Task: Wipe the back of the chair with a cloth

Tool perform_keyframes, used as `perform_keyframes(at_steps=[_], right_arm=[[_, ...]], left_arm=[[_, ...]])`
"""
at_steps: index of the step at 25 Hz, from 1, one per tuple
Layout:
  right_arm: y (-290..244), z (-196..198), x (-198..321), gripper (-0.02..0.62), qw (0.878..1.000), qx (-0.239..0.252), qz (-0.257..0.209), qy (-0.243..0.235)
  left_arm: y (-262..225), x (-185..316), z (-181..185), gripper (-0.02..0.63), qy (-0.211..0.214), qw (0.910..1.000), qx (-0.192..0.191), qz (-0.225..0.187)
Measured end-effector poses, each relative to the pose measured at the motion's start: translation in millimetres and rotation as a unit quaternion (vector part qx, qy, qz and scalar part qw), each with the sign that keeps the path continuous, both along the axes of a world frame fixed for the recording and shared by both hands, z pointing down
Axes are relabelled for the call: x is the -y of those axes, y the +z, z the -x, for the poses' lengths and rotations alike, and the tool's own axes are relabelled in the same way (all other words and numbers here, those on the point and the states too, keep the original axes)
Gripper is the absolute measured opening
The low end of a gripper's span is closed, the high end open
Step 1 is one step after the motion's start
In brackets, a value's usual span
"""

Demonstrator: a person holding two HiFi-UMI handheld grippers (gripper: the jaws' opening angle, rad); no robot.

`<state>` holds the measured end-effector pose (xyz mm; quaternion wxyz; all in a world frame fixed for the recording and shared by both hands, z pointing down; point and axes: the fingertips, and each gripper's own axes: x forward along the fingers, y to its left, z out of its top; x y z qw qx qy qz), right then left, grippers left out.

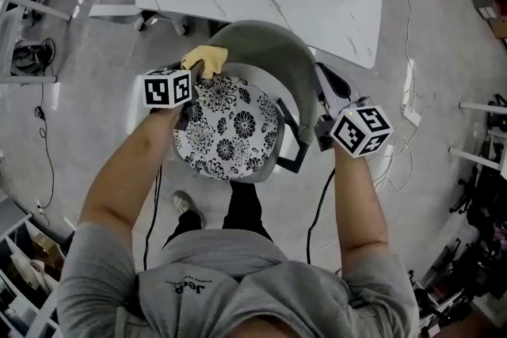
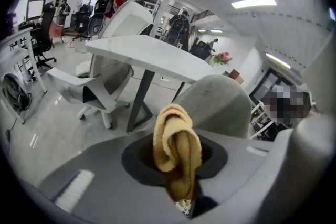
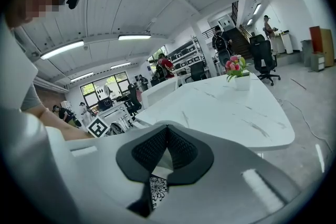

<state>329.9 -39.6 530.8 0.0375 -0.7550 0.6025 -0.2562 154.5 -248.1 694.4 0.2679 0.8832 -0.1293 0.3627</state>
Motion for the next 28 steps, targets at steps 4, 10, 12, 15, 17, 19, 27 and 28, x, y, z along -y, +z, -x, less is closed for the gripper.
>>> perform_keyframes(at_steps=[4, 10, 12, 15, 17, 19, 27, 28], right_arm=[[2, 1, 3, 0.003, 1.0, 0.0, 0.003, -0.001], [14, -16, -6, 0.003, 1.0, 0.009, 0.012, 0.012], [18, -23, -11, 0.003, 1.0, 0.013, 0.015, 0.018], [21, -32, -18, 0.003, 0.999, 0.017, 0.016, 0.026], [22, -37, -21, 0.003, 0.999, 0.019, 0.016, 0.029], [22, -43, -23, 0.003, 0.999, 0.019, 0.017, 0.03], [23, -59, -38, 0.003, 0.999, 0.019, 0.014, 0.042], [23, -61, -40, 0.003, 0.999, 0.02, 0.014, 0.044]], left_arm=[[15, 12, -7, 0.127, -0.016, 0.9994, 0.032, -0.003], [20, 16, -34, 0.127, -0.013, 0.9971, 0.072, -0.021], [19, 15, -35, 0.127, -0.013, 0.9961, 0.082, -0.029], [16, 8, -36, 0.127, -0.006, 0.9962, 0.08, -0.033], [11, -4, -41, 0.127, 0.01, 0.9975, 0.063, -0.03], [7, -17, -50, 0.127, 0.027, 0.9981, 0.048, -0.029], [13, -19, -79, 0.126, -0.002, 0.9973, 0.07, -0.02], [13, -22, -84, 0.127, 0.002, 0.997, 0.074, -0.02]])
